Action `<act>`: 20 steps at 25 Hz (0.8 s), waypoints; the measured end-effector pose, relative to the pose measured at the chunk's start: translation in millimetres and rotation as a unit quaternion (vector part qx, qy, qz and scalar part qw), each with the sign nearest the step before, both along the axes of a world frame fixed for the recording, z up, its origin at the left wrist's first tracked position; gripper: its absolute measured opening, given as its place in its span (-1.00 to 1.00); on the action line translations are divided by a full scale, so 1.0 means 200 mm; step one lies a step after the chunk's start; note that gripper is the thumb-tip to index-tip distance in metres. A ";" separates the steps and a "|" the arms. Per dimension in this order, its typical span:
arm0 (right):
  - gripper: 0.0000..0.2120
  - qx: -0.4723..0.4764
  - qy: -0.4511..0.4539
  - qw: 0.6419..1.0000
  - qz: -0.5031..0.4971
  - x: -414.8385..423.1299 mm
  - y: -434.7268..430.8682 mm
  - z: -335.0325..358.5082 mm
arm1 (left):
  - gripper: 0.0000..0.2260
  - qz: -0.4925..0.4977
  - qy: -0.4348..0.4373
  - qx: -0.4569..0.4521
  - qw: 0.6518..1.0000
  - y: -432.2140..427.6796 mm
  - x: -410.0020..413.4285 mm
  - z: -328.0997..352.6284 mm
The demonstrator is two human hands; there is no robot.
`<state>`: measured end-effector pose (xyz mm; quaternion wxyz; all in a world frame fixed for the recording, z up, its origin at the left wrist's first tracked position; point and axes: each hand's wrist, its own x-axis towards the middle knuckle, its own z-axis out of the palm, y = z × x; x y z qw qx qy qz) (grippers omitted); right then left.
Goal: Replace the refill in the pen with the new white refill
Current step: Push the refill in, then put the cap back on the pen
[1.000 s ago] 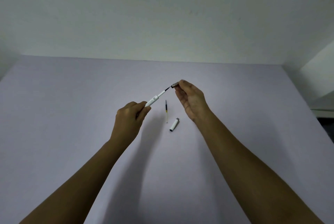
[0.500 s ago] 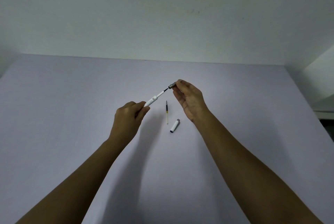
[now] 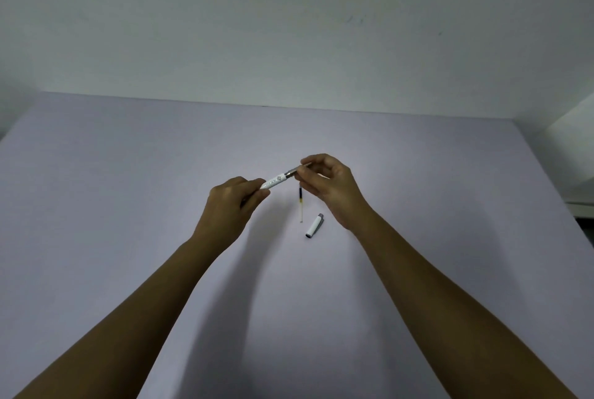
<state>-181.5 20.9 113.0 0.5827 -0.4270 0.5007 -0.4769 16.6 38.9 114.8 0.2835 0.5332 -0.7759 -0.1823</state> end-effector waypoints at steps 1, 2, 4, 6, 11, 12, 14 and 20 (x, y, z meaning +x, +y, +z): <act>-0.89 -0.010 0.036 0.999 0.015 -0.01 0.01 0.00 | -0.87 -0.007 -0.004 0.008 1.000 -0.01 0.02 0.00; -0.89 -0.023 0.075 0.996 0.028 -0.03 0.02 0.00 | -0.87 -0.018 -0.007 0.019 1.000 -0.02 0.03 0.00; -0.89 -0.056 0.144 0.987 0.048 -0.04 0.03 0.00 | -0.88 -0.043 -0.011 0.038 0.998 -0.03 0.06 0.00; -0.95 -0.075 0.193 0.977 0.050 -0.04 0.04 0.00 | -0.90 -0.056 -0.013 0.027 0.998 -0.03 0.07 0.01; -0.75 -0.097 0.283 0.954 -0.012 0.03 0.05 0.02 | -0.90 -0.068 -0.015 -0.008 0.998 -0.02 0.07 0.05; -0.83 -0.105 0.280 0.954 -0.014 0.04 0.05 0.02 | -0.90 -0.065 -0.015 -0.008 0.998 -0.02 0.06 0.05; -0.89 -0.124 0.261 0.957 0.005 0.03 0.06 0.05 | -0.89 -0.055 -0.010 -0.006 0.998 -0.01 0.06 0.05; -0.88 -0.134 0.290 0.946 0.047 -0.03 0.08 0.07 | -0.90 -0.069 -0.004 -0.001 0.998 0.02 0.07 0.07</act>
